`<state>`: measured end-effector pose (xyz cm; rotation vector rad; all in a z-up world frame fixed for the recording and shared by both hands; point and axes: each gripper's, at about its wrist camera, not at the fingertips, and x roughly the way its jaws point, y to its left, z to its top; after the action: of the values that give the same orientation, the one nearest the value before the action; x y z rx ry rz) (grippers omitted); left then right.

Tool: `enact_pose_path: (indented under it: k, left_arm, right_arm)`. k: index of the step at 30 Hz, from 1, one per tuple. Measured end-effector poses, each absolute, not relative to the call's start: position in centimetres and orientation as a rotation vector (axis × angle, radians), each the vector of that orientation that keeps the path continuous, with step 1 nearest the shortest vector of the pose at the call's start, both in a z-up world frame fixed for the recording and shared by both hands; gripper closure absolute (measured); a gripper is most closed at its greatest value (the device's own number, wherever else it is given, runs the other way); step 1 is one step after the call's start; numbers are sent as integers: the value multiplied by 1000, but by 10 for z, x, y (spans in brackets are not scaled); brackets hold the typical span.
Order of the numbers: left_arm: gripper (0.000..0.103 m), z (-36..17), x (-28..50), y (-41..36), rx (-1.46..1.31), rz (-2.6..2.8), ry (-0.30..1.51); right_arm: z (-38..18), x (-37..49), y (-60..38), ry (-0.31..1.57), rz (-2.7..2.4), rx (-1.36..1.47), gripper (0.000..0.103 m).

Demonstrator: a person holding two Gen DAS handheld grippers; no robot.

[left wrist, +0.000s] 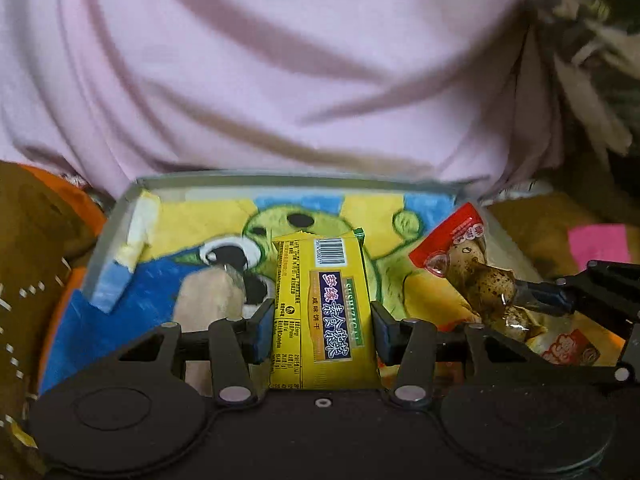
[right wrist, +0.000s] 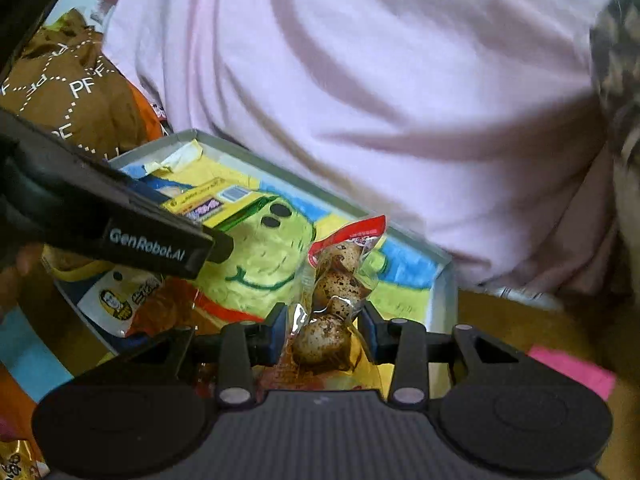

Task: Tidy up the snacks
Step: 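Carry the wafer pack and quail-egg packet into the grey tray with both grippers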

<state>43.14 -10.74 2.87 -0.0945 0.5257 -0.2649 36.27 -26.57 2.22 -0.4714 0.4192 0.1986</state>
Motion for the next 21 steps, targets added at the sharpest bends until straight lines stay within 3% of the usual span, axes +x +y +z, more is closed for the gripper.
enact_pose_path:
  k: [6,8,12,14,17,21]
  left_arm:
    - [52,21,435,-112,-83,-256,555]
    - [52,21,435,-112,-87,-260,554]
    - [40,25,432,-105,-150,-256,558]
    - [37,28,428,-102,-171,-243,562]
    - [30,34,418,-98,-179,-227,549]
    - [13,47,399,-93,-161,-207,502]
  right_arm:
    - [4,364,-278,460,203,-436,56]
    - [4,365,-282,474,200,-397,48]
    - [10,364,-292,483,191,-320,36]
    - [15,359,-296,469,188,-280,21]
    - [24,348,-300,440,182,-244,16]
    - [38,330,-304,377,173,-203,6]
